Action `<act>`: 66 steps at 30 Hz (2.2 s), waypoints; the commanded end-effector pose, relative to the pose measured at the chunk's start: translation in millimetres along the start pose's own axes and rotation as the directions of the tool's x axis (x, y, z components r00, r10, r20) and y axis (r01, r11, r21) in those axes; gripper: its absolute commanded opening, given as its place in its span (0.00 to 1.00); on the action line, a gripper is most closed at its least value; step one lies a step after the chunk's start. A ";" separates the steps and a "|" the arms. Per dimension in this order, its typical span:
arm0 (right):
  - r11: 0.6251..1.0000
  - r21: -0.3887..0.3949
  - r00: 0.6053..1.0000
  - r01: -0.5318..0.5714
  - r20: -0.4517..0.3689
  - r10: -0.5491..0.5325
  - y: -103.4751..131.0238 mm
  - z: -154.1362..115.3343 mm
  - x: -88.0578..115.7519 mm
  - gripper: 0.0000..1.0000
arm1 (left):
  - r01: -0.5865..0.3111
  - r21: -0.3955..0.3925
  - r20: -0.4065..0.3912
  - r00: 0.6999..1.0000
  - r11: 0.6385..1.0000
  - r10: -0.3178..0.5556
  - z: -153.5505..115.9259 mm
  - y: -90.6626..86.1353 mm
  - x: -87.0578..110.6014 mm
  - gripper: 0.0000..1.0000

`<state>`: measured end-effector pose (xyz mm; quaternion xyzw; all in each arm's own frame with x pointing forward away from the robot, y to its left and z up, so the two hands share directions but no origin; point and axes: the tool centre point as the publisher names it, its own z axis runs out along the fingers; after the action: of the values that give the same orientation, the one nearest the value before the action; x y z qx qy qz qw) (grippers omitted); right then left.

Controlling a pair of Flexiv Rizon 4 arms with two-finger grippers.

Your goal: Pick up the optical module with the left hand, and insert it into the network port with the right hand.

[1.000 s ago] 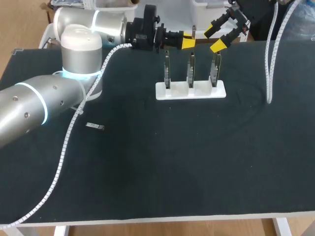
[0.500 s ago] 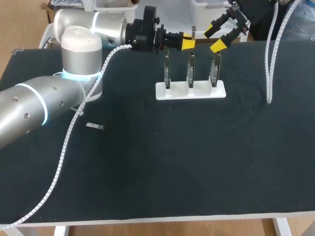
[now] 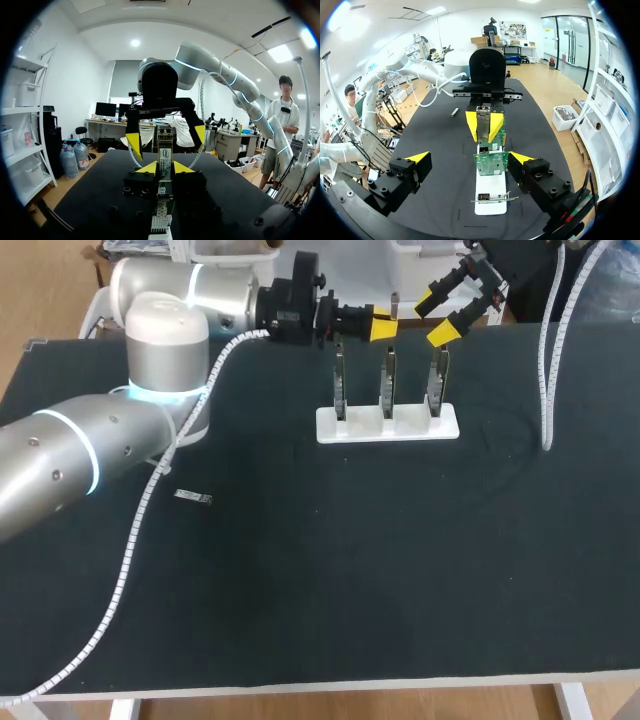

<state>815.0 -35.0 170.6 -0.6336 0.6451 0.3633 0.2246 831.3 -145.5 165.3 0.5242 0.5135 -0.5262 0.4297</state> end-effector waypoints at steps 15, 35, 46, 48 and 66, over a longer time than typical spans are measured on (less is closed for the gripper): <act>0.960 -0.280 1.000 -0.002 -0.003 0.001 -8.2 -1.8 -1.9 1.00 | 0.003 0.005 0.004 1.000 1.000 -0.003 0.0 6.3 0.7 0.00; 0.962 -0.274 1.000 -0.002 0.000 0.002 -9.0 -3.0 -2.9 1.00 | 0.002 0.006 0.003 1.000 1.000 -0.002 0.0 6.3 0.5 0.00; 0.976 -0.217 1.000 0.012 0.007 -0.011 -21.6 -14.6 -17.6 1.00 | 0.002 0.006 0.003 1.000 1.000 -0.002 0.0 6.3 0.5 0.00; 0.976 -0.215 1.000 0.029 0.014 -0.027 -24.4 -14.1 -22.5 1.00 | 0.002 0.006 0.003 1.000 1.000 -0.002 0.0 6.3 0.5 0.00; 0.976 -0.209 0.998 0.065 0.030 -0.060 -32.3 1.7 -50.4 1.00 | 0.002 0.006 0.003 1.000 1.000 -0.002 0.0 6.3 0.5 0.00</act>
<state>843.5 -2.2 199.4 -0.6332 0.6391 0.3356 0.2793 833.8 -145.4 164.7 0.5226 0.5133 -0.5273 0.4305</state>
